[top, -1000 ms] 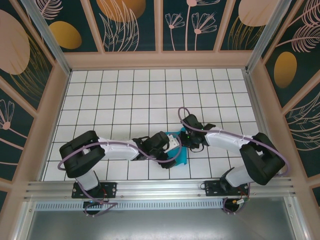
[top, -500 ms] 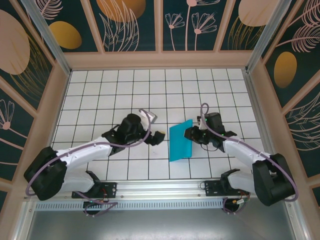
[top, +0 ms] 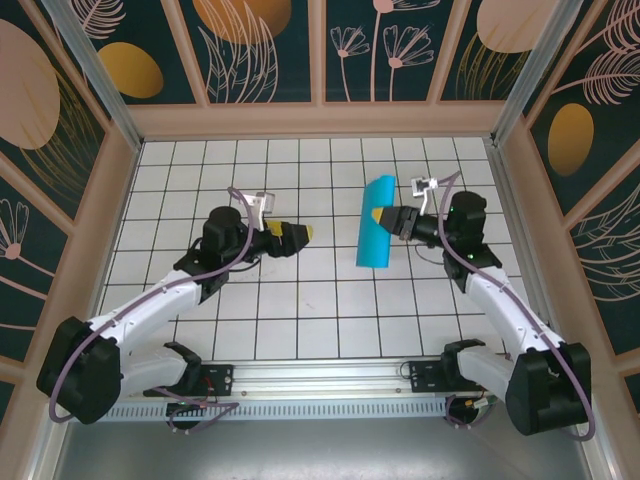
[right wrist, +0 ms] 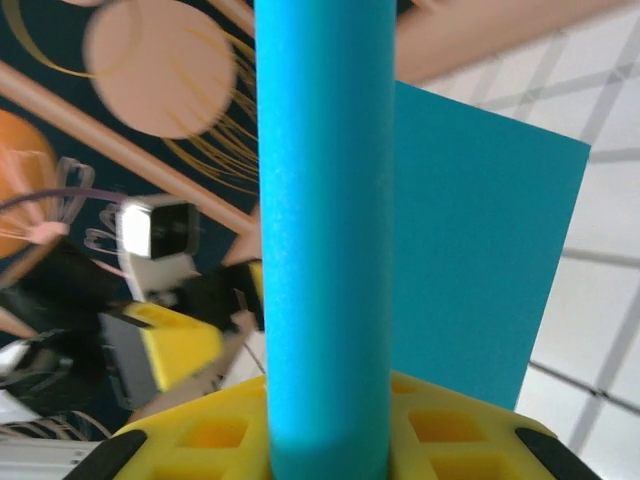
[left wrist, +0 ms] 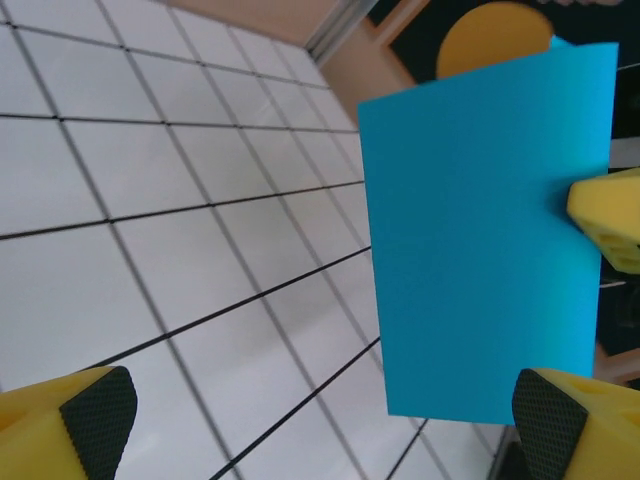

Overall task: Fold a paper plane with a square sheet of paper (fold left side to right side)
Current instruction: Place a square sheet of paper at the center of the table.

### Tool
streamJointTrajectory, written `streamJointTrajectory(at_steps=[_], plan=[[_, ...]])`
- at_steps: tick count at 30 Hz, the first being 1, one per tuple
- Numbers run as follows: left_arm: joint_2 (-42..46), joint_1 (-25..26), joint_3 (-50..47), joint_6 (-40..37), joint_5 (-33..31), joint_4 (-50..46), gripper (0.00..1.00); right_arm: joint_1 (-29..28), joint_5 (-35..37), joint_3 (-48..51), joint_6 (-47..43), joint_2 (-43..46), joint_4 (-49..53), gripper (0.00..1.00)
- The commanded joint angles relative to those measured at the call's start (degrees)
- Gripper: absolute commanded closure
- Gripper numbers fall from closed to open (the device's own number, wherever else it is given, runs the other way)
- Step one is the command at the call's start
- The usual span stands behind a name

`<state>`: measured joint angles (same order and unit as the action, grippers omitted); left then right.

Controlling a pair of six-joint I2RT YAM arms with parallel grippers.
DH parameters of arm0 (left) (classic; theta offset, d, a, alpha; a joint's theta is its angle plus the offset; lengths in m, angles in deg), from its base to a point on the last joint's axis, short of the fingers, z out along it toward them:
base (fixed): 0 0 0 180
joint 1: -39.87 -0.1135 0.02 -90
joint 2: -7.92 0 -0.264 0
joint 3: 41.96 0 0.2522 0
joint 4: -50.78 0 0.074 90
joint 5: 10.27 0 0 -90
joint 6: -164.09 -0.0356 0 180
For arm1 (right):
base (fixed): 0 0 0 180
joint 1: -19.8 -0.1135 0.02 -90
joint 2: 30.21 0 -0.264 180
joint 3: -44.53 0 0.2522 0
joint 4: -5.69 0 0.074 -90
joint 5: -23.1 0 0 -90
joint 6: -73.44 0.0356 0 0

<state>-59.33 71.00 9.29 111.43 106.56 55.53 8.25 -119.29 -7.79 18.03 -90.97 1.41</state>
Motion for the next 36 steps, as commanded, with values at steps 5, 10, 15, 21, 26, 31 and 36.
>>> streamJointTrajectory(at_steps=[5, 10, 15, 21, 26, 31, 36], plan=[[0.9, -0.5, 5.6, 9.4, 10.9, 14.5, 0.01, -0.1, -9.5, -10.7, 8.3, -2.2, -12.7, 0.75], [-0.9, -0.5, 8.6, 11.4, 15.2, 18.9, 0.02, -2.5, -11.0, -15.6, 9.3, -3.5, -12.6, 0.76], [-3.6, -0.5, 10.4, 13.8, 19.1, 23.8, 0.02, -6.4, -10.3, -18.1, 8.7, -4.2, -11.5, 0.76], [-6.0, -0.5, 10.8, 16.3, 21.0, 27.1, 0.02, -9.1, -9.6, -19.3, 9.2, -5.0, -12.2, 0.76], [-6.1, -0.5, 10.4, 16.7, 21.2, 28.1, 0.02, -9.5, -9.4, -19.7, 9.6, -5.0, -12.6, 0.76], [-5.9, -0.4, 10.4, 18.8, 22.9, 31.3, 0.27, -9.5, -8.1, -19.5, 8.4, -5.1, -10.0, 0.76], [-5.3, -0.4, 10.6, 17.7, 21.3, 27.2, 0.73, -8.3, -5.8, -19.2, 5.0, -4.6, -3.0, 0.75]])
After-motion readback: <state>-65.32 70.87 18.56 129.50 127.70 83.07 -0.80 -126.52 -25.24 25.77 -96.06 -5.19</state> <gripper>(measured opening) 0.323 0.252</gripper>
